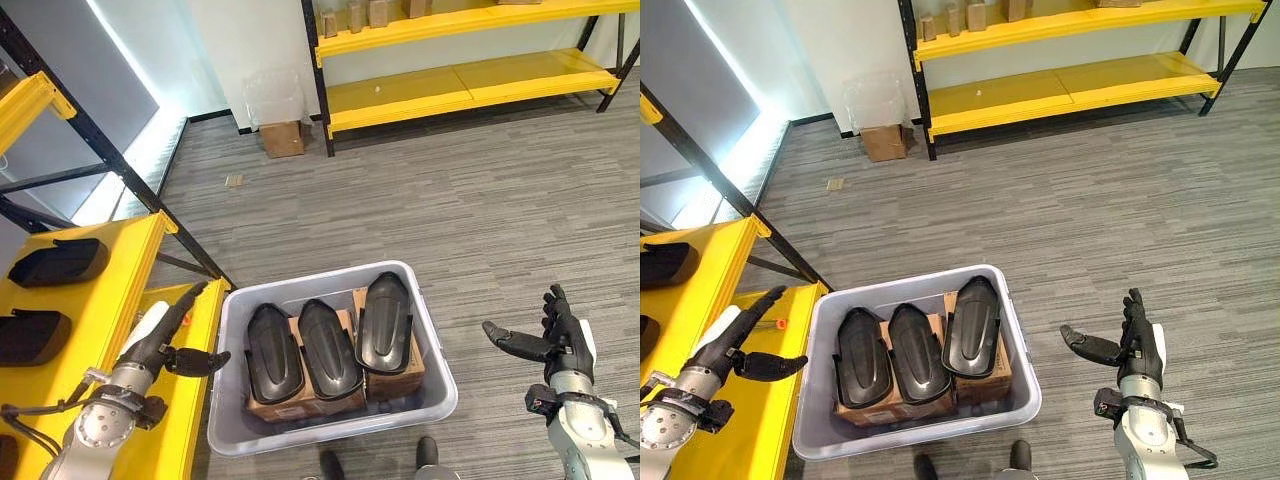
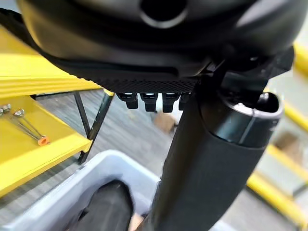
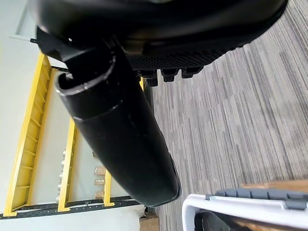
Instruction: Move parts from the plastic box to the shelf.
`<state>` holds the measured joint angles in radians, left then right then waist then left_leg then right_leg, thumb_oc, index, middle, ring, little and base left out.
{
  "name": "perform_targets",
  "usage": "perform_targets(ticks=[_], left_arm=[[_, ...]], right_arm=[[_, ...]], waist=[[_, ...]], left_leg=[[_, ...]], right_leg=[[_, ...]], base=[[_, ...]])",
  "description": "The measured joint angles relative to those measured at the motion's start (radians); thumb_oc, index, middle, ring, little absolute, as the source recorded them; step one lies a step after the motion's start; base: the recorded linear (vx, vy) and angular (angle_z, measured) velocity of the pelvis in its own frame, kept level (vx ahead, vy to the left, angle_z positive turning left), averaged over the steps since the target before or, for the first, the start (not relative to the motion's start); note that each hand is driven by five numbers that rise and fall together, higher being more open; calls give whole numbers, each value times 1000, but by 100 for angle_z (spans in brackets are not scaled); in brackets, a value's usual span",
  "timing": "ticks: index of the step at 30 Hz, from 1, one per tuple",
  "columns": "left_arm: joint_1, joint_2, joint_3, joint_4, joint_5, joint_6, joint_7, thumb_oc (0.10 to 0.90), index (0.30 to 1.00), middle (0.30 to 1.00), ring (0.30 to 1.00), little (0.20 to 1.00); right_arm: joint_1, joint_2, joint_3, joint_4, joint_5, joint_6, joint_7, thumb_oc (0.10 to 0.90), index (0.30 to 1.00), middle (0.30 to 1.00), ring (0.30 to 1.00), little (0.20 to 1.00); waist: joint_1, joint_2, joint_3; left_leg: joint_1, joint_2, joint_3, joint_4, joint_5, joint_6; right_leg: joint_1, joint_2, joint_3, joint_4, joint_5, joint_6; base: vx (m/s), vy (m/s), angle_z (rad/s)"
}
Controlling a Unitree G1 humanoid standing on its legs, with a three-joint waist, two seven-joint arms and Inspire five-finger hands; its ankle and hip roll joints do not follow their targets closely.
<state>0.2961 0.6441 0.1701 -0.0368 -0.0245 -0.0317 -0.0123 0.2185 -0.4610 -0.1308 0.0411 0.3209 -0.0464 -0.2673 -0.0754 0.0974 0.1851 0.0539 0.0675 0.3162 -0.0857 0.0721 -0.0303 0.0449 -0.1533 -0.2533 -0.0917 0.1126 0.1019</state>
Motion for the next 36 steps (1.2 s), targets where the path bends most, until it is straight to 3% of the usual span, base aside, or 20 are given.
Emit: perform_targets(ticks=[4,6,8,10,14,16,21,23,25,31,34,36], left_arm=[[-12,-85,15,-3,-127,-33,8,900,1000,1000,1000,1000],[-22,-176,22,-10,-253,-44,1,900,1000,1000,1000,1000],[-27,-202,19,-10,-287,-43,-2,900,1000,1000,1000,1000],[-46,-195,20,-10,-308,-44,-17,900,1000,1000,1000,1000],[-74,-195,33,-10,-406,-56,-29,900,1000,1000,1000,1000],[-95,-188,41,-16,-397,-56,-44,900,1000,1000,1000,1000],[-113,-110,28,-44,-392,-48,-88,900,1000,1000,1000,1000],[-143,-63,16,-52,-393,-40,-85,900,1000,1000,1000,1000],[-166,-57,17,-52,-394,-39,-77,900,1000,1000,1000,1000],[-176,-56,17,-52,-393,-8,-82,900,1000,1000,1000,1000],[-175,-56,14,-51,-393,9,-72,900,1000,1000,1000,1000],[-175,-56,14,-51,-393,10,-62,900,1000,1000,1000,1000]], right_arm=[[-2,6,1,-19,-60,-26,-5,900,1000,1000,1000,1000],[-3,5,1,-107,-157,-37,6,900,1000,1000,1000,1000],[-18,-6,10,-141,-230,-58,31,900,1000,1000,1000,1000],[-92,-73,44,-156,-311,-68,125,900,1000,1000,1000,1000],[-145,-236,102,-201,-418,-53,316,900,1000,1000,1000,1000],[-161,-296,125,-268,-437,-31,465,900,1000,1000,1000,1000],[-194,-436,212,-387,-416,40,846,900,1000,1000,1000,1000],[-236,-486,292,-376,-417,69,913,900,1000,1000,1000,1000],[-246,-485,312,-354,-417,86,944,900,1000,1000,1000,1000],[-307,-498,369,-309,-457,164,1103,900,1000,1000,1000,1000],[-313,-510,416,-307,-490,261,1123,900,1000,1000,1000,1000],[-313,-503,424,-301,-499,290,1117,900,1000,1000,1000,1000]], waist=[[8,-33,0],[14,-55,7],[23,-74,6],[47,-100,7],[64,-115,5],[82,-128,5],[83,-168,5],[86,-187,5],[90,-197,5],[102,-201,5],[107,-202,5],[107,-203,6]], left_leg=[[0,2,-2,4,1,0],[0,2,-3,4,3,0],[0,4,-4,4,6,-1],[-1,8,-11,4,8,-2],[0,11,-29,4,10,-5],[0,16,-32,4,13,-8],[4,20,-50,4,16,-10],[8,20,-51,4,17,-10],[12,19,-50,4,17,-11],[17,20,-50,4,15,-14],[17,19,-51,4,16,-12],[17,19,-51,4,16,-12]], right_leg=[[0,2,-1,0,3,-4],[1,3,-1,0,4,-5],[1,5,-1,0,4,-6],[5,8,-7,-2,6,-8],[17,10,-26,-5,3,-11],[19,14,-29,-4,2,-13],[34,22,-46,0,-1,-16],[38,22,-47,0,-1,-16],[42,20,-46,0,-2,-16],[45,21,-44,-1,-3,-16],[47,21,-45,0,-3,-16],[47,21,-46,0,-3,-16]], base=[[-1,-61,1],[-17,-74,0],[-28,-80,2],[-37,-142,8],[-8,-83,13],[1,-82,4],[10,-64,10],[21,-40,4],[15,-42,-1],[1,-6,0],[0,0,0],[0,0,0]])
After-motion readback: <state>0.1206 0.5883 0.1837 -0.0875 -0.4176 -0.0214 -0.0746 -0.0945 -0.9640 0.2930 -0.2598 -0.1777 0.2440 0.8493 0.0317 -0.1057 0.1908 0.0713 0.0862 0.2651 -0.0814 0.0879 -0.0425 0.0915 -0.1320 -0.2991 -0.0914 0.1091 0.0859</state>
